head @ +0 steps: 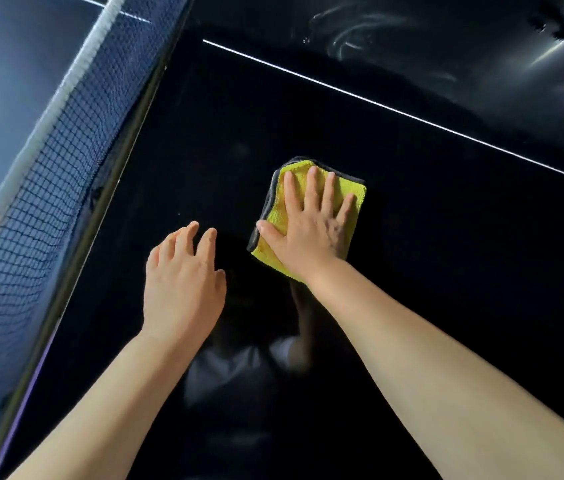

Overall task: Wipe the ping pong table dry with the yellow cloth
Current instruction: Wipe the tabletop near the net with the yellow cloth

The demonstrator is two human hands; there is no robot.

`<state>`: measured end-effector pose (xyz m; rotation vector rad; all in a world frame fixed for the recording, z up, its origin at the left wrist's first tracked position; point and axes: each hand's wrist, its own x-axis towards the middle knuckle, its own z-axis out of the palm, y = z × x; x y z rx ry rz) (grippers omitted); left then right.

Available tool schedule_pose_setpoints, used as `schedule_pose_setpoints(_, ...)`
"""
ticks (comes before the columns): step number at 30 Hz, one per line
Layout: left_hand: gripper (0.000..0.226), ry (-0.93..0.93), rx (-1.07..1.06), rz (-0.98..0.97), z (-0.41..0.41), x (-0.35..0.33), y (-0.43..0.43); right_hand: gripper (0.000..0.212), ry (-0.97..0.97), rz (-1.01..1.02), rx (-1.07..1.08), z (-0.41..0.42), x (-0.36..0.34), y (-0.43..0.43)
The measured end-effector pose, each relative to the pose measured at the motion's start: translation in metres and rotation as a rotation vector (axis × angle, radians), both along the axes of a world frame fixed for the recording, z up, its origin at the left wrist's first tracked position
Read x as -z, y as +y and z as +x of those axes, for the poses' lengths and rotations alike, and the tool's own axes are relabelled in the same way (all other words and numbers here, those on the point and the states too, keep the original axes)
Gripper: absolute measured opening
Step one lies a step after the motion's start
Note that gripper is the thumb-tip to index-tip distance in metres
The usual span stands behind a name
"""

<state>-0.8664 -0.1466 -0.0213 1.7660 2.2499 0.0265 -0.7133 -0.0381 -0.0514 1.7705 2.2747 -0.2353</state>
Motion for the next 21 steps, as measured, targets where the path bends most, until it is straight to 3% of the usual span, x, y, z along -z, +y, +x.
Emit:
schedule_pose_setpoints(10, 0.073, -0.056, -0.24, -0.003, -0.092, -0.005, 0.009, 0.087, 0.071, -0.012, -0.305, -0.183, 0.006, 0.036)
schedule_pose_setpoints(17, 0.07, -0.041, -0.214, -0.004, -0.08, -0.011, 0.02, 0.085, 0.089, -0.007, -0.369, -0.166, 0.006, 0.043)
schedule_pose_setpoints(21, 0.064, -0.015, -0.131, 0.009, -0.045, -0.014, 0.032, 0.084, 0.114, 0.012, -0.272, -0.114, 0.008, 0.047)
